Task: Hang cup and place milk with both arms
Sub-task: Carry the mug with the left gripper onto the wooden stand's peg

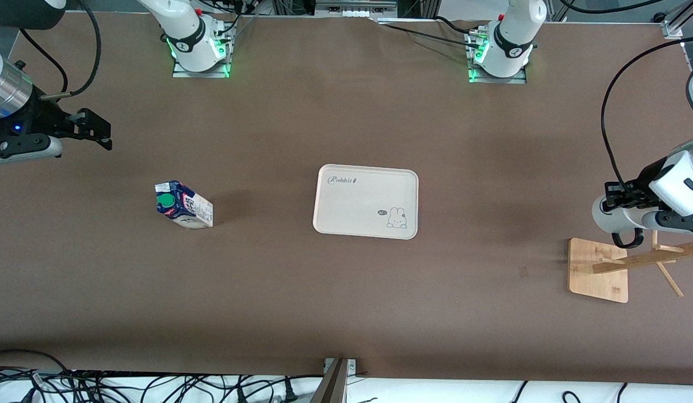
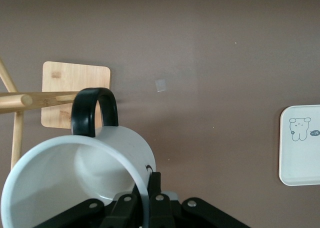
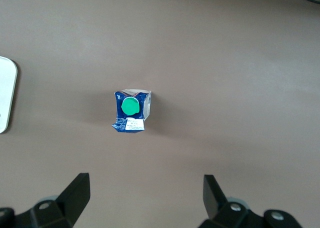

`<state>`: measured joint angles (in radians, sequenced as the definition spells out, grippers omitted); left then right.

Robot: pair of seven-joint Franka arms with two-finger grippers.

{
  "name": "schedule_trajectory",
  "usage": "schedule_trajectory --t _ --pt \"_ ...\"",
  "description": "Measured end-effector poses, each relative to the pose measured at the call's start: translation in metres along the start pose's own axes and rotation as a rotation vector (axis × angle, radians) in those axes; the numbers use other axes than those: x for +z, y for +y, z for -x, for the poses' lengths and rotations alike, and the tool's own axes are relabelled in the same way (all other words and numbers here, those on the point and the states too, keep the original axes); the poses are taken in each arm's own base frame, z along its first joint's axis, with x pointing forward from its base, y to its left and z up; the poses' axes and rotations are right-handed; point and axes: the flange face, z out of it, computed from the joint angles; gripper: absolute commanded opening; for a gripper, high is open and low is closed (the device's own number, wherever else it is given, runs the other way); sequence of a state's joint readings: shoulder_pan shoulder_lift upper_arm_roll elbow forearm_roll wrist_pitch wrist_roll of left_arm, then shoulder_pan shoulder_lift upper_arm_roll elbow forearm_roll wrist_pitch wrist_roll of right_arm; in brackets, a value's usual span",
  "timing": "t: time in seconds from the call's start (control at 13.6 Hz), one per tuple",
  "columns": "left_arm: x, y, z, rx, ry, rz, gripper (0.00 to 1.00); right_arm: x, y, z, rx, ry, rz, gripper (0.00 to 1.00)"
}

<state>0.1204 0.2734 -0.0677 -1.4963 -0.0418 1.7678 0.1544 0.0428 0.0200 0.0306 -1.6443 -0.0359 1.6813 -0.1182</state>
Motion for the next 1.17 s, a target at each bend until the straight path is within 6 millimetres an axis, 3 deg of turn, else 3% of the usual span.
schedule_trajectory --t 0.29,0.73,1.17 --pt "0.005 -0.031 0.003 -0.009 -0.004 0.008 0.00 0.000 0.001 0.000 0.001 -0.002 0.000 1.00" --pt "-0.032 -0.050 0.000 -0.036 0.074 0.011 0.00 0.000 0.000 0.000 0.000 -0.001 0.000 1.00" --pt "-0.004 -0.073 -0.004 -0.084 0.050 0.088 0.00 0.000 0.000 0.000 0.000 -0.001 0.000 1.00"
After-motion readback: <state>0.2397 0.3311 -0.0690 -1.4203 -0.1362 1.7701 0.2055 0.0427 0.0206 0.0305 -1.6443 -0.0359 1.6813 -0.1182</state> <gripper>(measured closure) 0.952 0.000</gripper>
